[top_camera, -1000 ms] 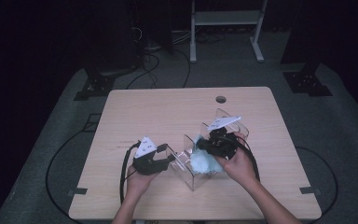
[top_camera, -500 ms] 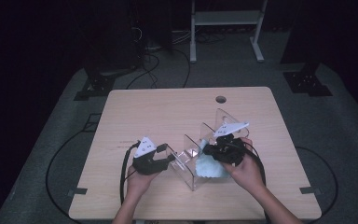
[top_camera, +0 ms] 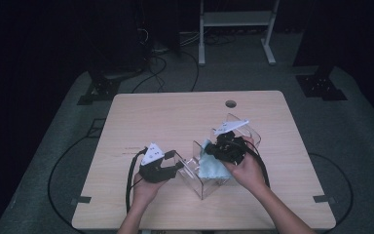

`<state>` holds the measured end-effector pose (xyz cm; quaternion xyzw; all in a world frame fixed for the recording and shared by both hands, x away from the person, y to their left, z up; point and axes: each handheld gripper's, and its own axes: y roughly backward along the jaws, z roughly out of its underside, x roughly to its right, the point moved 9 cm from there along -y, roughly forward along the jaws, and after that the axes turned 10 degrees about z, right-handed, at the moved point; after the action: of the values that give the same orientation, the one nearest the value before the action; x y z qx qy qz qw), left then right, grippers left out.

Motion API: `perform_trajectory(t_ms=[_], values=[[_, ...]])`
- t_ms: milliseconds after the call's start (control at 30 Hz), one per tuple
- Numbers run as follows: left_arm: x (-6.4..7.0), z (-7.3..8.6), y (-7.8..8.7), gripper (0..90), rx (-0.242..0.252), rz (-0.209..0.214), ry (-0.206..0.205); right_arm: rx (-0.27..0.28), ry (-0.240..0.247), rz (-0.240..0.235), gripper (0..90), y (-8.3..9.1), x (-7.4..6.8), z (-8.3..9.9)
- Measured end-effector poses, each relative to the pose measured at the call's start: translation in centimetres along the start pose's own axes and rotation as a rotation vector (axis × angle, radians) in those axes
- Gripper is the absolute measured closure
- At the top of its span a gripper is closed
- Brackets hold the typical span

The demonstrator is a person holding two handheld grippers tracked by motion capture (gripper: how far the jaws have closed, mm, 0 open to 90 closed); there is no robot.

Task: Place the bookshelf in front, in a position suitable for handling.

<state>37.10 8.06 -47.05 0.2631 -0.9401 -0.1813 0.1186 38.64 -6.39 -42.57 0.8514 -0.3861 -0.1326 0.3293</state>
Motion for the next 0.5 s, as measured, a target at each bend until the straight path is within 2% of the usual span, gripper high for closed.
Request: perform_trajectory(t_ms=[133, 500], values=[[-0.06, -0.03, -0.01, 46.1, 0.003, 0.000, 0.009, 0.001, -0.008, -0.006, 85.7, -0.50, 0.12, -0.42], [0.06, -0.03, -0.06, 46.1, -0.002, 0.000, 0.005, -0.002, 0.005, 0.003, 85.7, 0.23, 0.03, 0.18]])
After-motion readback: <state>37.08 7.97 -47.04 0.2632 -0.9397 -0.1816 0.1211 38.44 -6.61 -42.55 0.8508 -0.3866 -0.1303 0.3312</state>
